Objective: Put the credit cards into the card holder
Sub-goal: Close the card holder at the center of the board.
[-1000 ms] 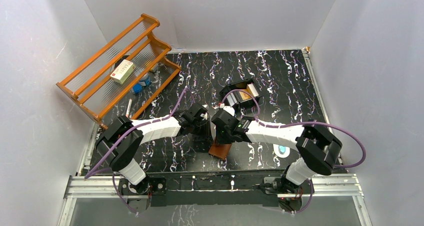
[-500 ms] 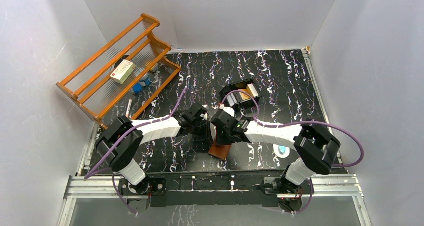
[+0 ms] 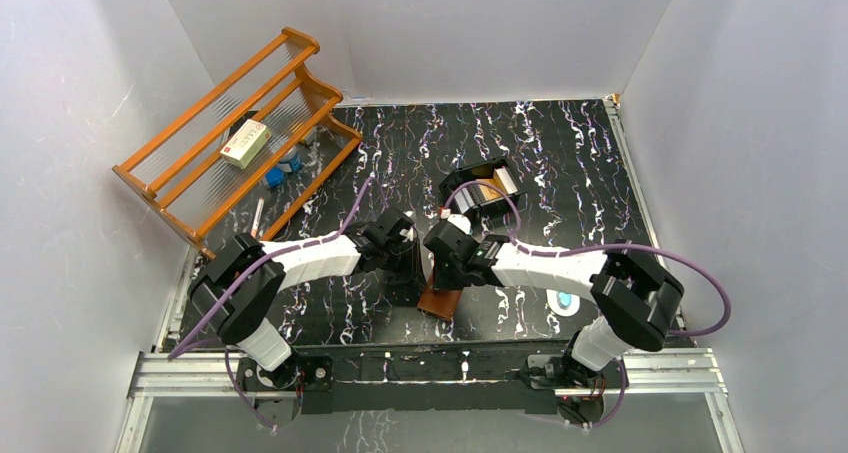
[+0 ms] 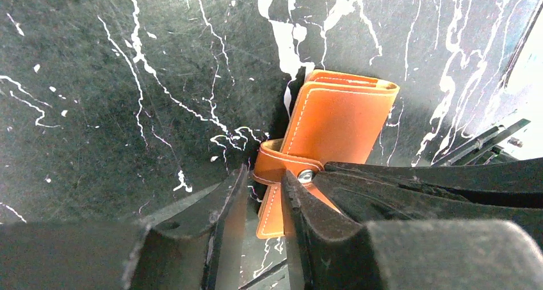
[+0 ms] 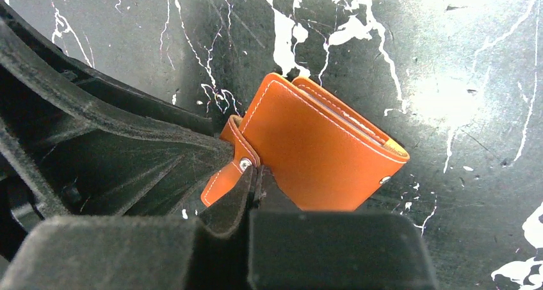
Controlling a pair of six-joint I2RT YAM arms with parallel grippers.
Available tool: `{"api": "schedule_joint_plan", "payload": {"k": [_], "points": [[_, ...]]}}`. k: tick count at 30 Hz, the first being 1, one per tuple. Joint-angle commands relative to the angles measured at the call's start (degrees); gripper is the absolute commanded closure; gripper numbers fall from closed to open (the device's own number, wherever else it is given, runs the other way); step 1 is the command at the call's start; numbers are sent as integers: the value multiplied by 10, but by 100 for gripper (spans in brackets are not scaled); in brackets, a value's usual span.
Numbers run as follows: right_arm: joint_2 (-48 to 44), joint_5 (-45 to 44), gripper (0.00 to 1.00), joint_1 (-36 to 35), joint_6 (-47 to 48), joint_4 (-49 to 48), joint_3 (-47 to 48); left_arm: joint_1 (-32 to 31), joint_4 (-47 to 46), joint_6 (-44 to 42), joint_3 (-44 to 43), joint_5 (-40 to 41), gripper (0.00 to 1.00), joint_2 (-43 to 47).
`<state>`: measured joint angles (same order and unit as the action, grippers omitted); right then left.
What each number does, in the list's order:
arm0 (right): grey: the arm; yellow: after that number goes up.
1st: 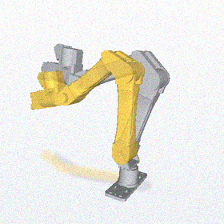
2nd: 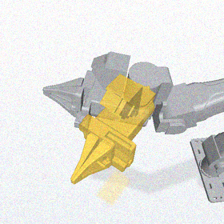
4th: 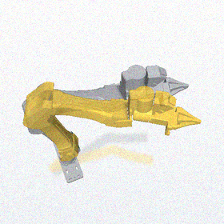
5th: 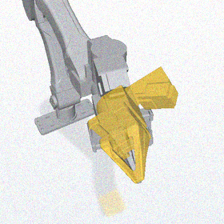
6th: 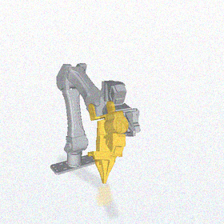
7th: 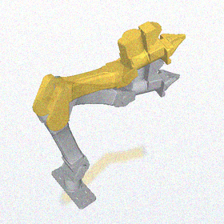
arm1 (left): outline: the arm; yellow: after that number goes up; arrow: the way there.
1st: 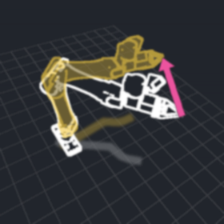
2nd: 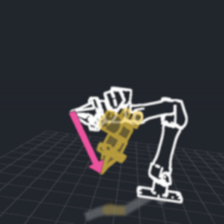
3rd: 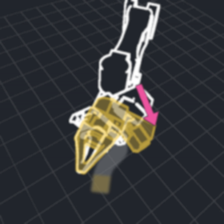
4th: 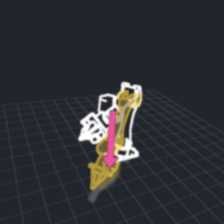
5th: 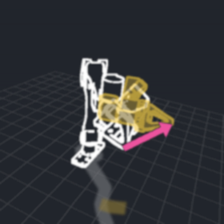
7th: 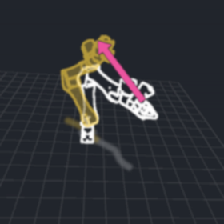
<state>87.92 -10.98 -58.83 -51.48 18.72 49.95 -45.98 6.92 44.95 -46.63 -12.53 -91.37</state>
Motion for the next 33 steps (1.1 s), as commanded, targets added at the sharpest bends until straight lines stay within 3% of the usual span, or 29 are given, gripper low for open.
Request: {"api": "schedule_joint_plan", "payload": {"k": [1, 7, 33], "points": [[-32, -8, 100, 6, 0, -4, -10, -3, 25, 10, -2, 8, 74, 39], [-50, 1, 100, 15, -4, -17, -33, -2, 41, 11, -22, 24, 74, 53], [-65, 45, 100, 34, -6, -55, -65, -3, 0, 1, -22, -39, 73, -3]]}}
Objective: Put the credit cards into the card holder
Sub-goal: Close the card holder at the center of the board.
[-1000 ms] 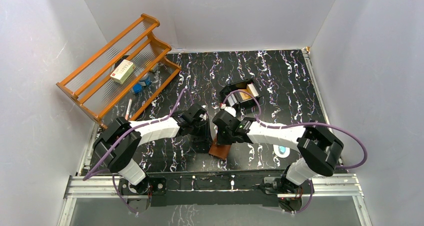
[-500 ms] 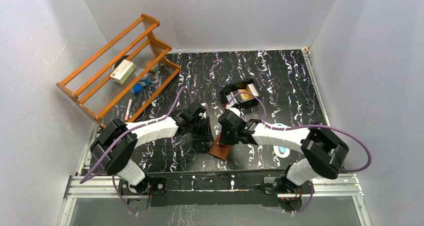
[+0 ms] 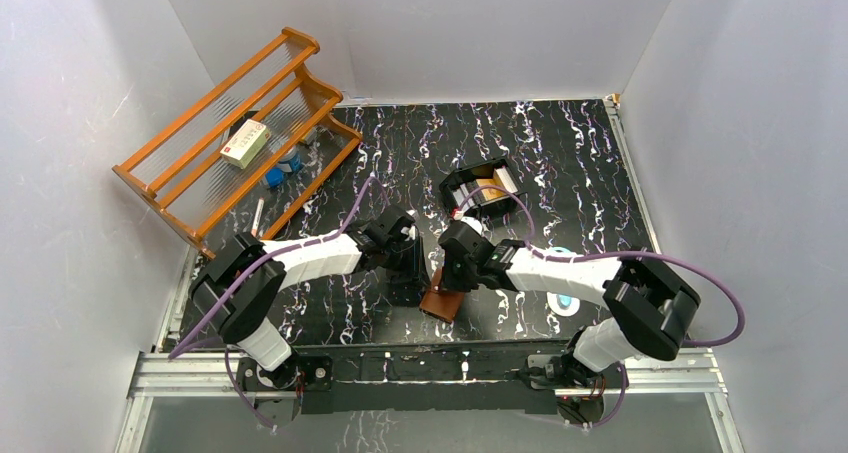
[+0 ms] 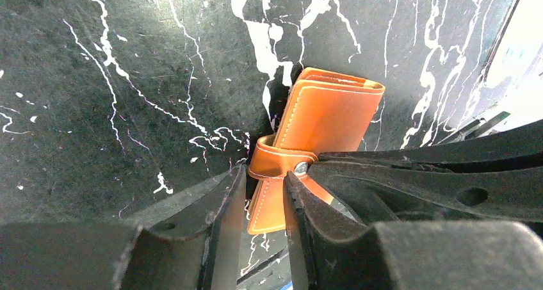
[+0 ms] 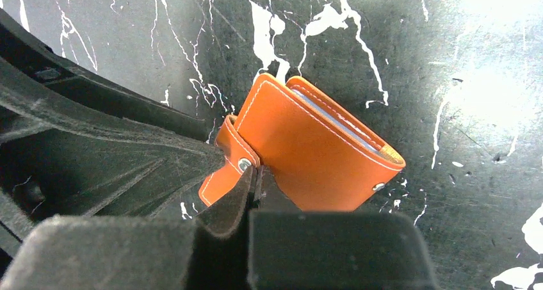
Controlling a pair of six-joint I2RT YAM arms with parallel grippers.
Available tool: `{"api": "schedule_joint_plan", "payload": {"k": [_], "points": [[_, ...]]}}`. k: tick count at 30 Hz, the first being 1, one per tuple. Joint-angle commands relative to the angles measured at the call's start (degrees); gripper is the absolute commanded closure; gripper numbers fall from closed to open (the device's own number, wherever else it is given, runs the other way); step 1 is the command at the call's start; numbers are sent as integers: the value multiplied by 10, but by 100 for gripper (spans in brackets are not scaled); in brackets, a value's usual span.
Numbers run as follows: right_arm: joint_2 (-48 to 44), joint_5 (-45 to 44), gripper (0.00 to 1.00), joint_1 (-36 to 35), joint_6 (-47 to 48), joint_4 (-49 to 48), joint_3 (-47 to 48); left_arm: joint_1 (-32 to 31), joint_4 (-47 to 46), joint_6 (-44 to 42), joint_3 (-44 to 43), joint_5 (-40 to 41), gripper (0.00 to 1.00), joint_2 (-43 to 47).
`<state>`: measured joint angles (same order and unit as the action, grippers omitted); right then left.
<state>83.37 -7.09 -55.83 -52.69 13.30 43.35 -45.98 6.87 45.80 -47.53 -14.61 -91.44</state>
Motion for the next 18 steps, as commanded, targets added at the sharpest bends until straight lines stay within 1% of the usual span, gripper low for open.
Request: {"api": "schedule_joint_plan", "payload": {"k": [1, 7, 18], "points": [[-24, 11, 100, 4, 6, -4, 4, -2, 1, -7, -13, -18, 73, 0], [-50, 12, 100, 4, -4, 6, 10, -2, 7, -9, -17, -15, 73, 2], [-37, 5, 100, 10, -9, 9, -13, -3, 7, -10, -19, -18, 73, -5]]}}
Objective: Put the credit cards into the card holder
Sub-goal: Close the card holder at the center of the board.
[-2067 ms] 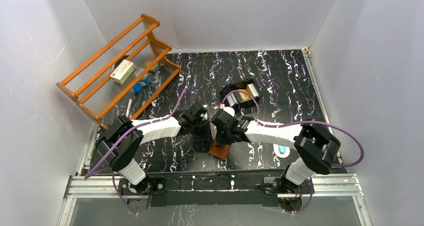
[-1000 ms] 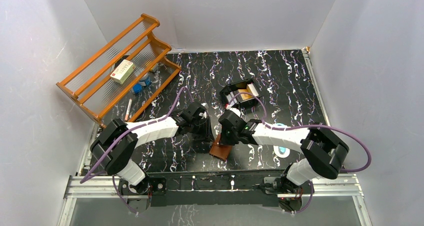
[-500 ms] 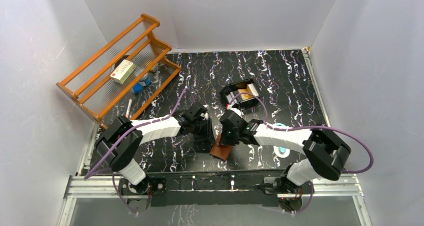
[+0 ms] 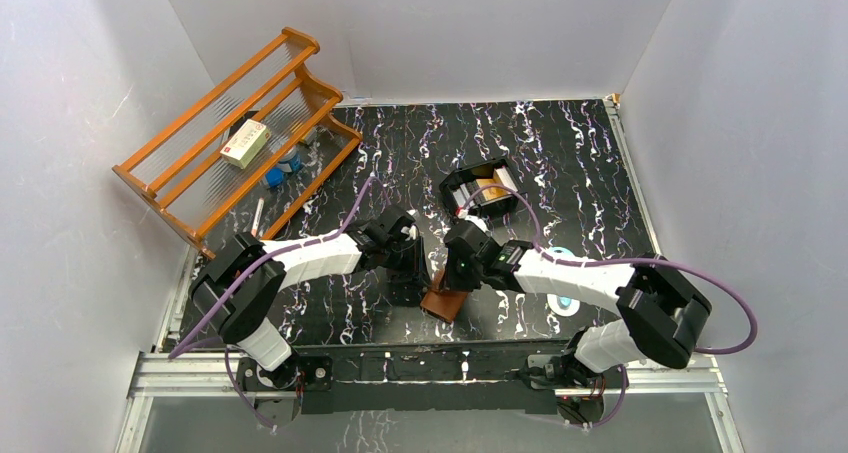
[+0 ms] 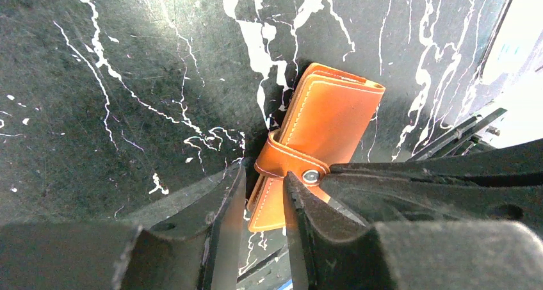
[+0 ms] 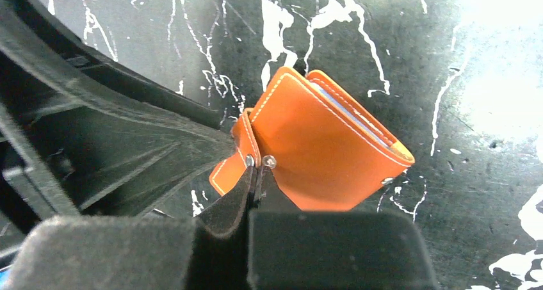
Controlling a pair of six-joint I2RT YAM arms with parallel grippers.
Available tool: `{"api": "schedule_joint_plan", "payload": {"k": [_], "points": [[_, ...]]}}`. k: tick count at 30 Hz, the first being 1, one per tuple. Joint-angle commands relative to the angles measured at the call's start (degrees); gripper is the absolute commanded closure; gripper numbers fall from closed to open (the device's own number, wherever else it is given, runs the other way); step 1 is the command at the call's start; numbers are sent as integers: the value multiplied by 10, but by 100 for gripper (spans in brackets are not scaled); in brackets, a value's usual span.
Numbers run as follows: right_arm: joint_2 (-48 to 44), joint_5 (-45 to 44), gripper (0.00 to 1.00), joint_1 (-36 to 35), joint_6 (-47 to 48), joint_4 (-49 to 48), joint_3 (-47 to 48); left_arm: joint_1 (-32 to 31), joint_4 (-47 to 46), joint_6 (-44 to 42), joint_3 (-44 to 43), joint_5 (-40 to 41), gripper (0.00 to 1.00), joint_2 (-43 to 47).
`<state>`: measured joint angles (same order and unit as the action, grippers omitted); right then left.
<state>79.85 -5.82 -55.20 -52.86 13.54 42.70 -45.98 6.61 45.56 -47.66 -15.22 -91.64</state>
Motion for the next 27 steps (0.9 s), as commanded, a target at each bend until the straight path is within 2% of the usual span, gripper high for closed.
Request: {"api": "schedule_joint_plan", "payload": {"k": [1, 27], "points": [[-2, -10, 100, 5, -7, 7, -8, -3, 9, -7, -18, -12, 73, -4], [21, 4, 100, 13, 1, -20, -28, -3, -12, -8, -25, -27, 73, -26]]}}
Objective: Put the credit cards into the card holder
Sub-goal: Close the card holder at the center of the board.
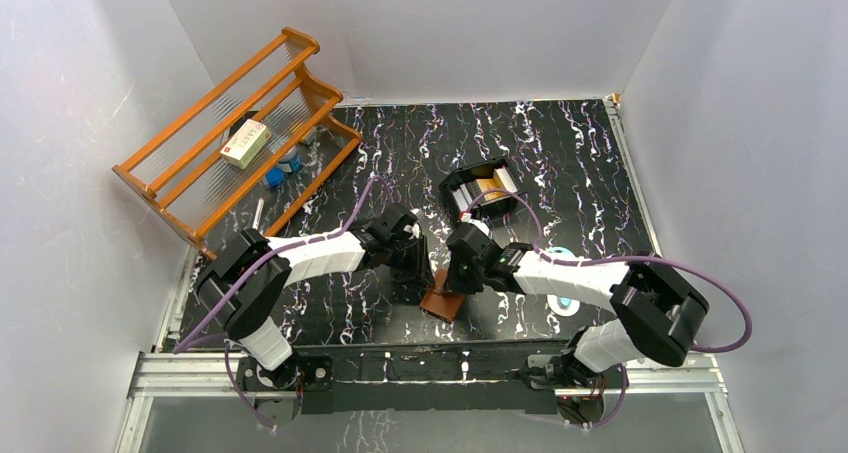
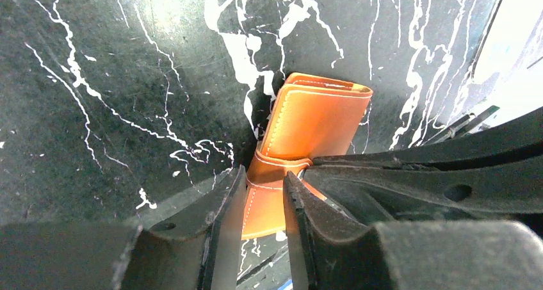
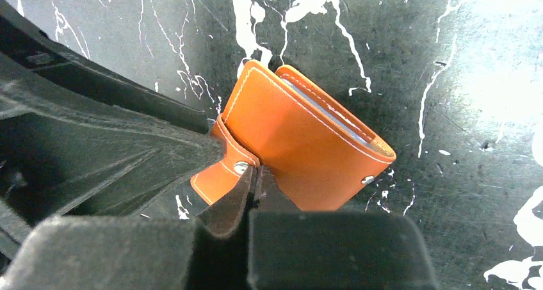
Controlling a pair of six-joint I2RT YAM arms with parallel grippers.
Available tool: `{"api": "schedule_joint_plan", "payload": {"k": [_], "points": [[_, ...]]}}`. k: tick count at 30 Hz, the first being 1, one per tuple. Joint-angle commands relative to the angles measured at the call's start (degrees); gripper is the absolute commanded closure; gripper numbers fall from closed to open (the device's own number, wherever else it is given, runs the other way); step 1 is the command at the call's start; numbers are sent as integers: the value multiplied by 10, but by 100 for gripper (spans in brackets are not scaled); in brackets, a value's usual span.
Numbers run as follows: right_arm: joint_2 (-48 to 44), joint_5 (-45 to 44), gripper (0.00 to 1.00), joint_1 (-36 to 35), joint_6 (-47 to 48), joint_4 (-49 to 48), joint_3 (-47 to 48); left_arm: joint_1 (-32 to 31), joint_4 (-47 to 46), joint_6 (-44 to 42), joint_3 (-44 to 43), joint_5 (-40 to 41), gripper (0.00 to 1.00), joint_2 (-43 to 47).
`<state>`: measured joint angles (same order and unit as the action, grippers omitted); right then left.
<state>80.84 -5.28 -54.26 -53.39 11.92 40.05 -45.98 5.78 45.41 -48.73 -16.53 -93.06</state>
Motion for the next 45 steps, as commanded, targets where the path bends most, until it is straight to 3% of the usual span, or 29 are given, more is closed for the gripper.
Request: {"api": "schedule_joint_plan", "payload": {"k": [1, 19, 32, 45], "points": [[10, 0, 100, 4, 7, -4, -1, -3, -3, -7, -14, -14, 73, -17], [5, 6, 85, 4, 28, 8, 48, -4, 1, -7, -12, -3, 74, -35], [30, 8, 83, 4, 30, 17, 58, -7, 1, -8, -13, -2, 74, -33], [21, 34, 90, 3, 11, 20, 0, -8, 2, -8, -14, -2, 74, -33]]}}
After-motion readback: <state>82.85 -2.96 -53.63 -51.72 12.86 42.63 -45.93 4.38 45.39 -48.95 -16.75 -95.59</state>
